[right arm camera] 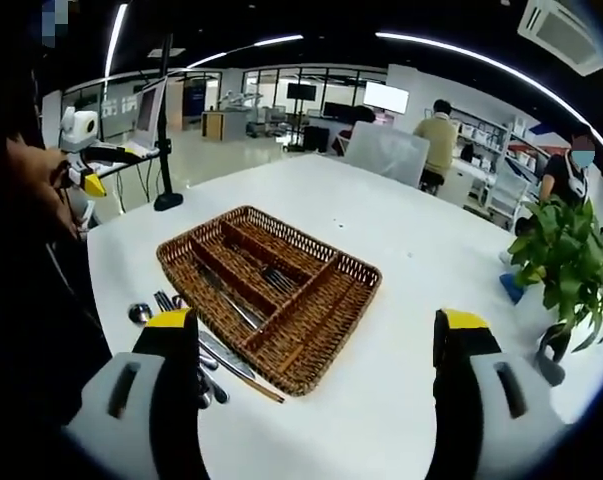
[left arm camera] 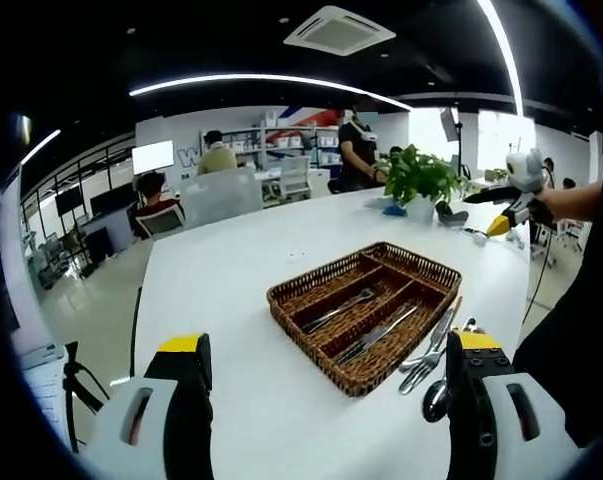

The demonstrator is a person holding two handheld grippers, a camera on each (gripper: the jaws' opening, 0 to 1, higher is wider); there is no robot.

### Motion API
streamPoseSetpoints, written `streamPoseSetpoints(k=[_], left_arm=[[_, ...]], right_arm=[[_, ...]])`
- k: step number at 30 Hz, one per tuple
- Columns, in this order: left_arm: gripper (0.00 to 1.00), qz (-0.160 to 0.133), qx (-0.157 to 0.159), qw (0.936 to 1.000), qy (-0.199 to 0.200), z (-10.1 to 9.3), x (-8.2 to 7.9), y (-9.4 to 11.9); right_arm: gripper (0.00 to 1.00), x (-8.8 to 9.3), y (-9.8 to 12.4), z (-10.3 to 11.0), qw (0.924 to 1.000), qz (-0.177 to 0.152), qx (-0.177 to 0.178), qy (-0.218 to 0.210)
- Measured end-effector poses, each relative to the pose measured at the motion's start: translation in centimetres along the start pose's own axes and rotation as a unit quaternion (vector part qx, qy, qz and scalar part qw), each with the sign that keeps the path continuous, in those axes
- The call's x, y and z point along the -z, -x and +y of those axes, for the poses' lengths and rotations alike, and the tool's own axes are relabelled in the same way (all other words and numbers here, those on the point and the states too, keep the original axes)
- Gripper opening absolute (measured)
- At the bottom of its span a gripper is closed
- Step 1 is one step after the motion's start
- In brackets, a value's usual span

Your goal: Arrange the knives, forks, and spoons in their matching storage slots by inserting each utensil handle-first until every utensil is classified and aligned in the correct compartment

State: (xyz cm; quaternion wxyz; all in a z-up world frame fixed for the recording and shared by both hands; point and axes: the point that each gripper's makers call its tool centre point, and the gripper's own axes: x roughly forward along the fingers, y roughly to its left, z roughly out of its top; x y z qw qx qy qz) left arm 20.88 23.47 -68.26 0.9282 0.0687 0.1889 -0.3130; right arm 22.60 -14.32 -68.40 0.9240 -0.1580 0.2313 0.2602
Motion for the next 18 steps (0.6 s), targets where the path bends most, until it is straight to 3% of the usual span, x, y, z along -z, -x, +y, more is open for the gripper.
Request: streamPoseSetpoints(k=[8, 11, 18], left_arm=[[0.99, 0.004, 0.006, 0.9999, -0.013, -0.7, -0.1, -0.1], [0.99, 0.002, 0.007, 0.9999, -0.012, -1.0, -0.2, -0.2], [0.99, -0.001, 0.010, 0.9999, -0.013, -1.7, 0.1, -0.1]], right_arm=[[1.00, 0.1, 0.0, 0.4, 0.9999, 0.004, -0.009, 0.010], [0.97, -1.2, 0.2, 1.1, 0.9976, -0.021, -0.021, 0.062], [0.98, -1.8, -0.1, 3.3, 0.9949, -0.002, -0.057, 0.083]])
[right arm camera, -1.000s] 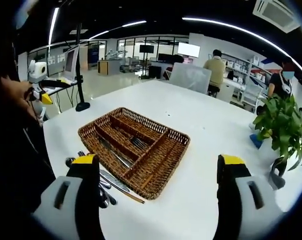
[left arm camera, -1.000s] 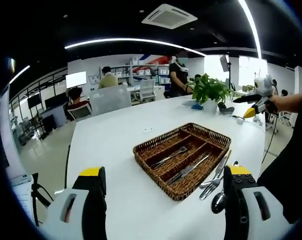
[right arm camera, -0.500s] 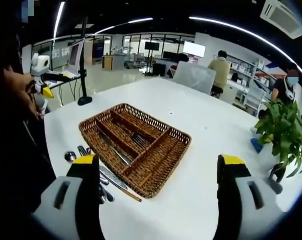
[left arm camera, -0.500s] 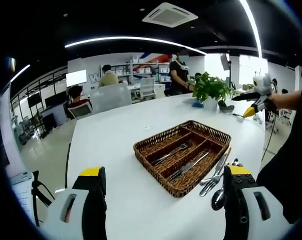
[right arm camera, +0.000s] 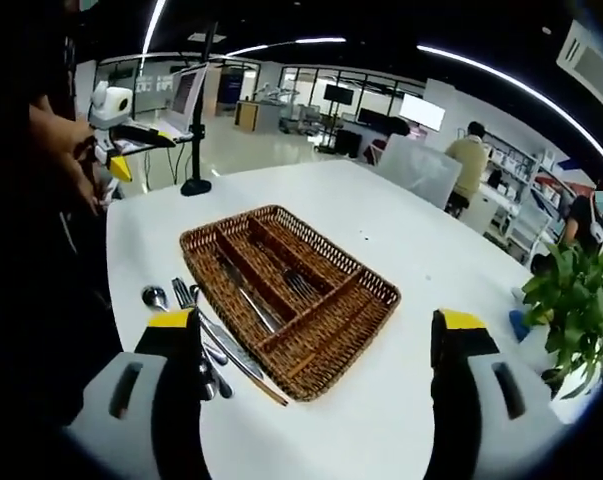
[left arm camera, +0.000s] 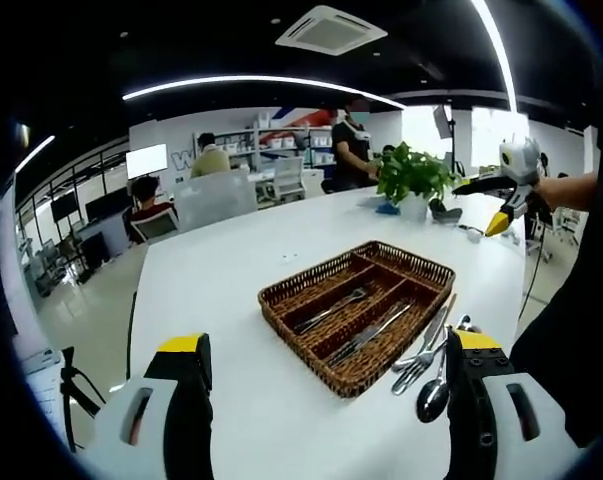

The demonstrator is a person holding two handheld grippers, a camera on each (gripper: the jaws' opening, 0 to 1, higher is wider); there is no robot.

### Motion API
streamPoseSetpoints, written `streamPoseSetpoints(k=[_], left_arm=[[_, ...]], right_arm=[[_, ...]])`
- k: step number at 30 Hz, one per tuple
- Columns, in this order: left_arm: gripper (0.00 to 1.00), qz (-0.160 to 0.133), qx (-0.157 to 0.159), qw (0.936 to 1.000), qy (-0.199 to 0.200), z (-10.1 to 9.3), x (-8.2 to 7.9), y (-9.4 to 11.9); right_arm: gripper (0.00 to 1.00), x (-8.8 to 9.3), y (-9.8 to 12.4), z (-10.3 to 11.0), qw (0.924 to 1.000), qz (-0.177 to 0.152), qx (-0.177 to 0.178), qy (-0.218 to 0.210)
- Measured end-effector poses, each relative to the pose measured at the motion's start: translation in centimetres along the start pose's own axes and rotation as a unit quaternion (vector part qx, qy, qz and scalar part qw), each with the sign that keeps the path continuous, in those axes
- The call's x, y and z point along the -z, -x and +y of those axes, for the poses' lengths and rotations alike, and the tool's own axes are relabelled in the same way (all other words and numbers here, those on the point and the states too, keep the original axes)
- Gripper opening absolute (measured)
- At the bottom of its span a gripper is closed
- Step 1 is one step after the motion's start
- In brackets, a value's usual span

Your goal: Arrange the knives, forks, and spoons in their matching storage slots by inserting each utensil handle-first until every utensil is classified and aligned in the correct compartment

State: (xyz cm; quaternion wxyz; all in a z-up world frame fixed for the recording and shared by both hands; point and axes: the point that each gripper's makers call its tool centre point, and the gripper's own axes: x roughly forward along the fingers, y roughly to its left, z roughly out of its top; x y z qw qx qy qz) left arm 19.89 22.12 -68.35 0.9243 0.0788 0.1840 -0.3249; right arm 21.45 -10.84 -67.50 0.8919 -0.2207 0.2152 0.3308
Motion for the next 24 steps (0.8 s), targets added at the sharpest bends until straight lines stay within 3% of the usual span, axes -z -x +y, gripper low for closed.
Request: streamPoseSetpoints(k=[10, 12, 24], left_arm=[[0.99, -0.005, -0.002, 1.0000, 0.001, -0.2, 0.0, 0.6], [0.99, -0.003, -0.002, 1.0000, -0.004, -0.3, 0.1, 0.6], [0.99, -0.004, -0.001, 1.0000, -0.004, -0.5, 0.1, 0.6]], right_arm=[[0.90, 0.0, -2.1, 3.5, 0.9978, 0.015, -0.057, 0.028], [0.84, -0.2, -2.5, 4.3, 0.9962, 0.007, -0.078, 0.039], [0.74, -0.2, -4.6, 7.1, 0.9902, 0.009, -0.123, 0.066]])
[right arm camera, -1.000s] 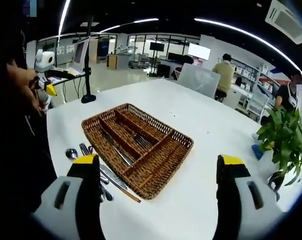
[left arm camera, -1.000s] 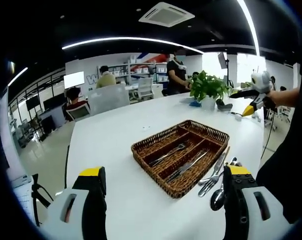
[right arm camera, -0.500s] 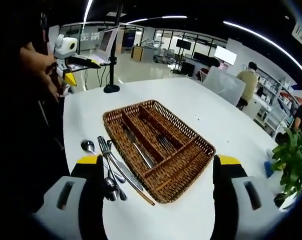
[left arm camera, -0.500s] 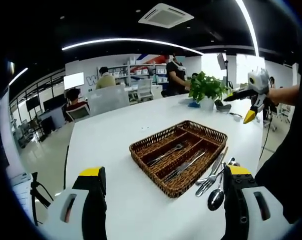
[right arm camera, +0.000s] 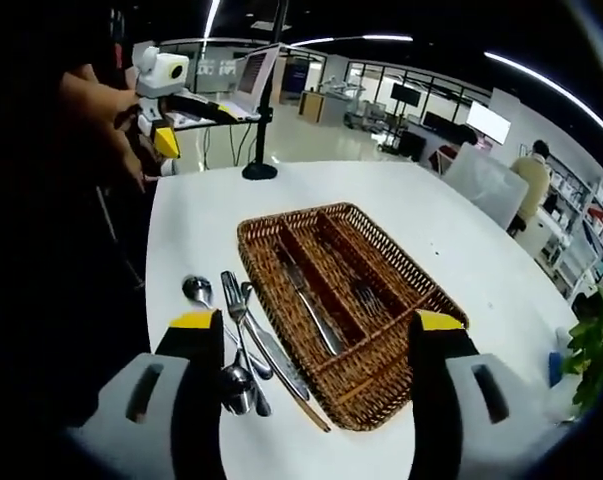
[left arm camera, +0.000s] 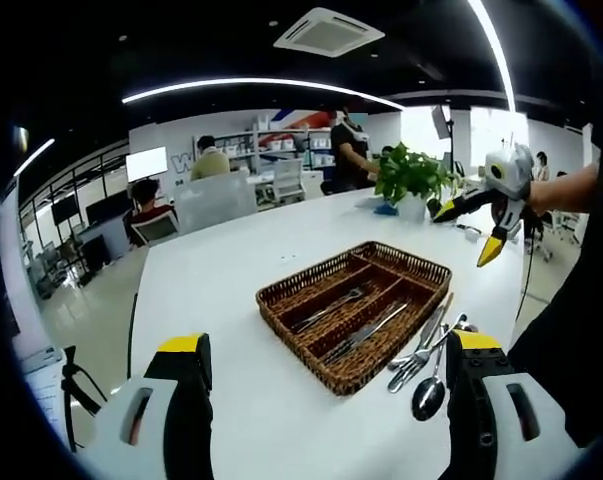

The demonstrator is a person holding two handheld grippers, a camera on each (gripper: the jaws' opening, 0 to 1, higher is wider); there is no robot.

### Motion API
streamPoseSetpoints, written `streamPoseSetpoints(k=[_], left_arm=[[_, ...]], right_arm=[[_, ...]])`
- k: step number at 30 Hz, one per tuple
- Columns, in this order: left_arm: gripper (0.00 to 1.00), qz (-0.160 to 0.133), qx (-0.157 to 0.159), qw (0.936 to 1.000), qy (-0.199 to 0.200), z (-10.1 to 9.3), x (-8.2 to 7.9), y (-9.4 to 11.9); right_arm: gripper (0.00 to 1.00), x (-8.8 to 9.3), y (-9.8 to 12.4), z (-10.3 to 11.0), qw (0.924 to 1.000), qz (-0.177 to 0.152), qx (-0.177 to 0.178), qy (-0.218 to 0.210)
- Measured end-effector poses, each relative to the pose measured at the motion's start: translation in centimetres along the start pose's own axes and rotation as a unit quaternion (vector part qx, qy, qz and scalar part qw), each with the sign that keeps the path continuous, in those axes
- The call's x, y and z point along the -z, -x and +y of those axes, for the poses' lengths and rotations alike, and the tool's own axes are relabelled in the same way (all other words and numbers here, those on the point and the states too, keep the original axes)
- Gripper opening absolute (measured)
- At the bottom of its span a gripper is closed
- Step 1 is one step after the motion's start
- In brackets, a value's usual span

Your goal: Arrange the knives, forks, and spoons in their matching storage slots by inserting each utensil handle-first until every utensil is classified and aligned in the correct compartment

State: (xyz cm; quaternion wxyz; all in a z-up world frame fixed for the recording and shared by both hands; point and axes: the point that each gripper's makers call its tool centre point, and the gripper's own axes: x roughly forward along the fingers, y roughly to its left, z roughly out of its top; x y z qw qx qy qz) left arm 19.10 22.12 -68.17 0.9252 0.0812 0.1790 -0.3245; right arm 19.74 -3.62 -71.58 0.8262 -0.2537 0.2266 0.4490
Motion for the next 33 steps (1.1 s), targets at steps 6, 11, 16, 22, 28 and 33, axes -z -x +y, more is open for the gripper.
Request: streamPoseSetpoints(k=[6, 11, 16, 22, 28, 33], left_arm=[[0.99, -0.001, 0.000, 1.0000, 0.002, -0.1, 0.1, 0.2], [0.99, -0.002, -0.003, 1.0000, 0.006, -0.1, 0.4, 0.4], [0.99, -0.001, -0.001, 1.0000, 0.006, -0.3, 0.5, 0.4], [0.99, 0.001, -0.001, 1.0000, 0.009, -0.5, 0.8, 0.6], [0.99, 0.002, -0.002, 0.9999, 0.013, -0.5, 1.0, 0.7], [0.99, 0.007, -0.002, 0.9999, 0.015, -0.6, 1.4, 1.0]], right_arm=[[0.65, 0.2, -1.4, 1.9, 0.9994, 0.004, -0.033, 0.013], [0.52, 0.8, -2.8, 3.3, 0.9981, 0.000, -0.060, 0.017], [0.51, 1.4, -4.2, 4.0, 0.9971, 0.008, -0.072, 0.021], [0.43, 2.6, -5.9, 5.1, 0.9942, 0.017, -0.092, 0.053], [0.33, 3.9, -7.5, 6.7, 0.9900, 0.038, -0.118, 0.067], [0.29, 5.0, -8.8, 7.8, 0.9861, 0.052, -0.138, 0.076]])
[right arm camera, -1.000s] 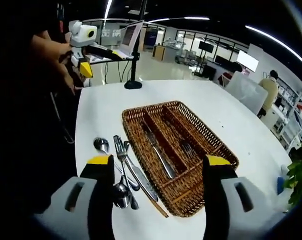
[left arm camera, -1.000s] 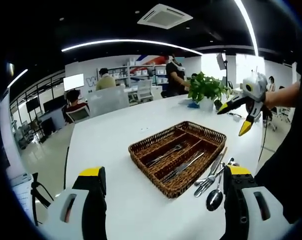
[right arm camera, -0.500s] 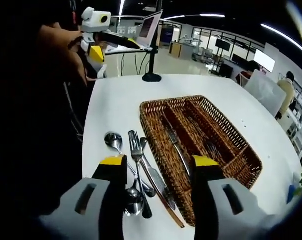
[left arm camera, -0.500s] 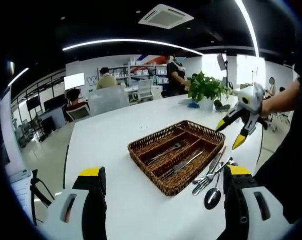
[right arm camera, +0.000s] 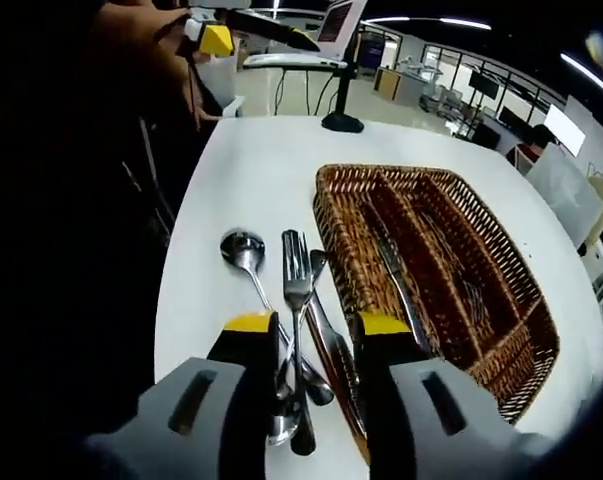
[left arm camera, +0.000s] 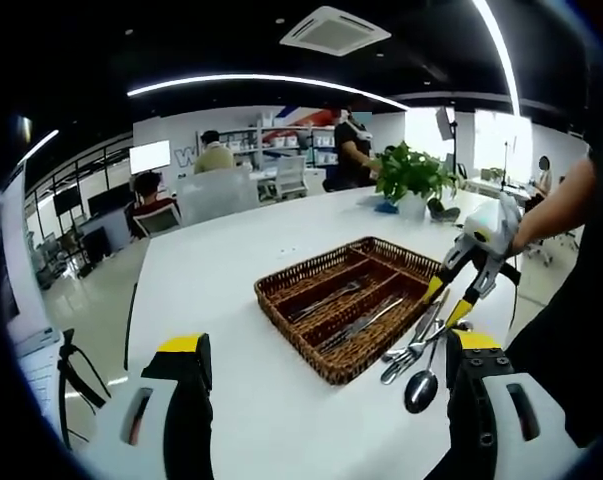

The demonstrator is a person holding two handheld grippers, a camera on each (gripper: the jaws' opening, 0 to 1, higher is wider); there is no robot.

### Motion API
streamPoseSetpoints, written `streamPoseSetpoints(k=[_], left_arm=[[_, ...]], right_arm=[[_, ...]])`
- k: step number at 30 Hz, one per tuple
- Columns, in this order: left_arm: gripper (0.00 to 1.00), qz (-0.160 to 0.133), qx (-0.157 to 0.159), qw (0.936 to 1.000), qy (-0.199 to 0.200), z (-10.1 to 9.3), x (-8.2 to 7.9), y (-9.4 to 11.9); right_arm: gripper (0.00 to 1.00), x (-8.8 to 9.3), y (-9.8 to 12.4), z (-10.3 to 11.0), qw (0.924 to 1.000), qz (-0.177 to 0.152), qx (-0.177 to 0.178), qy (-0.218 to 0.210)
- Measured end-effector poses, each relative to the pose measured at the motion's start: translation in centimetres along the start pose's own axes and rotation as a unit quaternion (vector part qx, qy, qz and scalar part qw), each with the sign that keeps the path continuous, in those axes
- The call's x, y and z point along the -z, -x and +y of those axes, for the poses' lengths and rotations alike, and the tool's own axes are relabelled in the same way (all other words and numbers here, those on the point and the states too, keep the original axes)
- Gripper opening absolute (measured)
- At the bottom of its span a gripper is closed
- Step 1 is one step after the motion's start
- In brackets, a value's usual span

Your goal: Arrange the knives, forks, and spoons in their matching storage slots by inserting each utensil handle-first until every utensil is classified and aligned in the correct compartment

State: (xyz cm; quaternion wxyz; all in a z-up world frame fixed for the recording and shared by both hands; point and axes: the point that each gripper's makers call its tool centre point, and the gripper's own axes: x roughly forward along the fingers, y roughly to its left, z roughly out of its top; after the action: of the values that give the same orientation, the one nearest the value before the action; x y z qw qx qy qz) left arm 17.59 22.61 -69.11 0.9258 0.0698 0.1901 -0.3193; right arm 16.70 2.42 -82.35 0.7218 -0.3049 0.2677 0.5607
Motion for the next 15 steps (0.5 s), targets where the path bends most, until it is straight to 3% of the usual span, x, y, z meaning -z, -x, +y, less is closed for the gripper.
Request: streamPoseSetpoints(k=[15], left_arm=[[0.99, 0.005, -0.012, 0.9999, 0.007, 0.9, 0.6, 1.3]], right_arm=[[0.13, 1.5, -2.1, 1.1, 0.9991, 0.028, -0.028, 0.012]])
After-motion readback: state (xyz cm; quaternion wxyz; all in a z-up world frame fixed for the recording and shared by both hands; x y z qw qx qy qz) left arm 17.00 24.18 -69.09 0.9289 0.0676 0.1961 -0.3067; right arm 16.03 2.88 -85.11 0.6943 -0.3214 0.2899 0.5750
